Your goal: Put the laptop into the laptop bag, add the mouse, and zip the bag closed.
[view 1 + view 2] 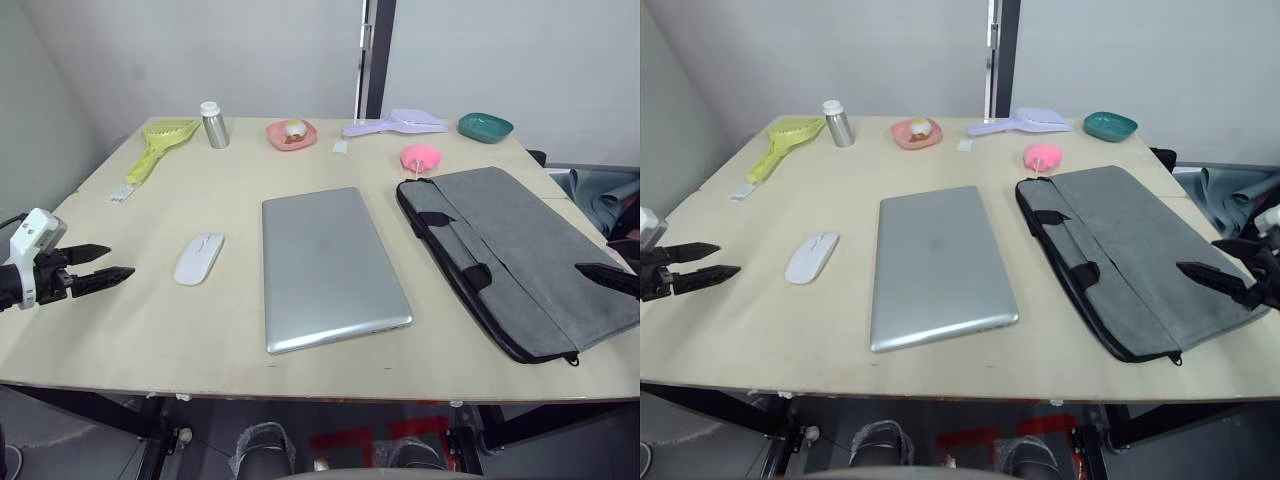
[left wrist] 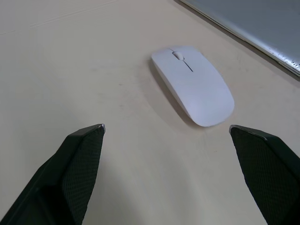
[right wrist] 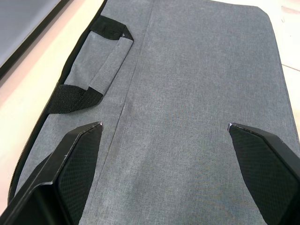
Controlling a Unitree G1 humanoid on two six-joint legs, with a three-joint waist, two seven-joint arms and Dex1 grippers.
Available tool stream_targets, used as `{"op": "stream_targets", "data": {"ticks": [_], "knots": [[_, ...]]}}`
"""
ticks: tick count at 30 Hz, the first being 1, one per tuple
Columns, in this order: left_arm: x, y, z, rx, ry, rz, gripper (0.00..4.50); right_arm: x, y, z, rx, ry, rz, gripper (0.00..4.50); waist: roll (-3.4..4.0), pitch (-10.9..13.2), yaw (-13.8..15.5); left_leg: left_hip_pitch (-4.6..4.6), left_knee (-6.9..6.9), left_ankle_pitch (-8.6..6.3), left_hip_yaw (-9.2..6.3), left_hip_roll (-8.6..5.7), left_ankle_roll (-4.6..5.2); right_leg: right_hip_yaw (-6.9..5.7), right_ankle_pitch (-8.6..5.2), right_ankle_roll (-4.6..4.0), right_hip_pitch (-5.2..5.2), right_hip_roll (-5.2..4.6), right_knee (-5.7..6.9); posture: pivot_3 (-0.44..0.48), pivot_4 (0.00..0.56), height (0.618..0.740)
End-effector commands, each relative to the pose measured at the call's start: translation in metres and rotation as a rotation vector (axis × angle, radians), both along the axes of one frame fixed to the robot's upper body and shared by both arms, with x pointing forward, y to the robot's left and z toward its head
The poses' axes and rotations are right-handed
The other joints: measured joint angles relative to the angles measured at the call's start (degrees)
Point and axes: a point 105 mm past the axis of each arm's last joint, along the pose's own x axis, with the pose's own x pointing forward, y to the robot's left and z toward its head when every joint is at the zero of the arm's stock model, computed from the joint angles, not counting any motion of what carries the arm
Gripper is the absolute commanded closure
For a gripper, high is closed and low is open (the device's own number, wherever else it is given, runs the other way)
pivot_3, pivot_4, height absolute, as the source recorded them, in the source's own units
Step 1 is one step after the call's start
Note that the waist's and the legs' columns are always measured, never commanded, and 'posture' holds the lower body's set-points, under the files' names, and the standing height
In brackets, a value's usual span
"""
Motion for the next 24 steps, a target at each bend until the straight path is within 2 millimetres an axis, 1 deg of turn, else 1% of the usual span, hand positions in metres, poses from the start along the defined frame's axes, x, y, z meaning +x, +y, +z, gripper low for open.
{"op": "stream_targets", "data": {"ticks": [1,3,4,6,8,9,10,11,12,13,14,15,17,19,20,22,24], "knots": [[0.005,-0.017,0.021,-0.038,-0.107,-0.054,0.02,0.003,0.007,0.011,-0.003,-0.042,0.026,0.00,0.00,0.00,0.07,0.01,0.00,0.00,0.00,0.00,0.00,0.00,0.00,0.00,0.00,0.00,0.02,0.000,0.150,0.740],[0.008,-0.038,0.033,-0.110,-0.151,-0.119,0.02,0.006,0.013,0.010,0.004,-0.043,0.046,0.00,0.00,0.00,0.11,0.00,0.02,0.00,-0.01,0.01,0.00,-0.02,0.00,0.00,0.01,0.00,0.03,0.000,0.150,0.740],[0.007,-0.051,0.035,-0.124,-0.161,-0.170,0.02,0.010,0.018,0.011,0.012,-0.058,0.060,0.00,0.00,0.00,0.10,0.00,0.03,0.01,-0.01,0.01,0.01,-0.02,0.00,0.00,0.01,0.00,0.05,0.000,0.150,0.740],[0.008,-0.070,0.032,-0.137,-0.148,-0.235,0.02,0.019,0.030,0.017,0.058,-0.093,0.089,0.00,0.00,0.00,0.06,0.00,0.10,0.01,0.00,0.00,0.02,-0.01,0.01,-0.01,0.02,0.00,0.09,0.000,0.150,0.740],[0.011,-0.091,0.024,-0.176,-0.092,-0.276,0.00,0.035,0.044,0.023,0.105,-0.134,0.097,0.54,0.03,-0.01,-0.33,0.01,0.16,0.02,0.01,0.00,0.03,0.02,0.01,-0.02,0.01,0.01,0.18,0.000,0.150,0.740],[0.013,-0.101,0.018,-0.189,-0.054,-0.285,0.00,0.042,0.053,0.023,0.100,-0.148,0.116,0.81,0.06,-0.02,-0.51,0.07,0.17,0.02,0.02,0.00,0.04,0.05,0.01,-0.02,0.01,0.02,0.25,0.000,0.150,0.740],[0.016,-0.110,0.012,-0.196,-0.017,-0.280,0.00,0.049,0.061,0.024,0.103,-0.158,0.131,1.23,0.08,-0.03,-0.53,0.11,0.21,0.03,0.05,0.00,0.04,0.10,0.01,-0.01,0.00,0.02,0.34,0.000,0.150,0.740],[0.019,-0.116,0.006,-0.192,0.013,-0.268,0.00,0.055,0.069,0.023,0.112,-0.162,0.148,1.51,0.09,-0.03,-0.52,0.19,0.22,0.03,0.09,-0.02,0.05,0.15,0.01,-0.01,0.00,0.02,0.42,0.000,0.150,0.740],[0.022,-0.122,0.003,-0.195,0.031,-0.261,0.00,0.059,0.078,0.022,0.107,-0.159,0.175,1.92,0.09,-0.03,-0.52,0.26,0.22,0.03,0.09,-0.01,0.04,0.17,0.00,-0.01,0.02,0.02,0.48,0.000,0.150,0.740],[0.025,-0.130,0.003,-0.228,0.052,-0.250,0.00,0.064,0.088,0.018,0.094,-0.148,0.203,2.18,0.09,-0.03,-0.47,0.30,0.22,0.03,0.10,-0.01,0.04,0.19,0.00,-0.01,0.01,0.05,0.54,0.000,0.150,0.740],[0.027,-0.137,0.002,-0.259,0.076,-0.237,0.00,0.068,0.101,0.011,0.077,-0.133,0.244,2.66,0.09,-0.03,-0.46,0.31,0.22,0.03,0.09,0.00,0.04,0.18,0.00,-0.01,0.01,0.05,0.57,0.000,0.150,0.740],[0.029,-0.141,0.001,-0.284,0.104,-0.221,0.00,0.072,0.113,0.005,0.051,-0.117,0.285,2.91,0.09,-0.03,-0.48,0.30,0.22,0.04,0.08,0.01,0.03,0.17,0.00,-0.01,0.00,0.09,0.59,0.000,0.150,0.740],[0.034,-0.144,-0.003,-0.326,0.155,-0.166,0.00,0.080,0.131,-0.007,0.007,-0.097,0.339,3.59,0.09,-0.03,-0.53,0.30,0.24,0.04,0.08,0.01,0.03,0.19,0.00,-0.01,0.00,0.12,0.60,0.000,0.150,0.740],[0.035,-0.146,-0.005,-0.359,0.203,-0.128,0.00,0.089,0.140,-0.012,-0.014,-0.103,0.358,4.28,0.10,-0.02,-0.58,0.29,0.26,0.04,0.08,0.01,0.02,0.21,0.00,-0.01,0.00,0.13,0.61,0.000,0.150,0.740],[0.035,-0.147,-0.007,-0.371,0.225,-0.116,0.00,0.094,0.143,-0.012,-0.015,-0.111,0.359,4.49,0.10,-0.03,-0.58,0.29,0.28,0.04,0.11,-0.01,0.02,0.25,0.00,-0.01,0.00,0.12,0.60,0.000,0.150,0.740],[0.031,-0.152,-0.013,-0.394,0.286,-0.100,0.00,0.104,0.161,-0.017,-0.032,-0.117,0.407,4.49,0.09,-0.03,-0.76,0.25,0.28,0.04,0.13,-0.03,0.02,0.26,-0.01,-0.02,0.00,0.11,0.54,0.000,0.150,0.740],[0.028,-0.154,-0.023,-0.410,0.352,-0.064,0.00,0.116,0.177,-0.030,-0.085,-0.106,0.437,4.49,0.10,-0.03,-0.90,0.22,0.27,0.04,0.14,-0.03,0.02,0.26,-0.01,-0.02,-0.02,0.12,0.51,0.000,0.150,0.740]]}}
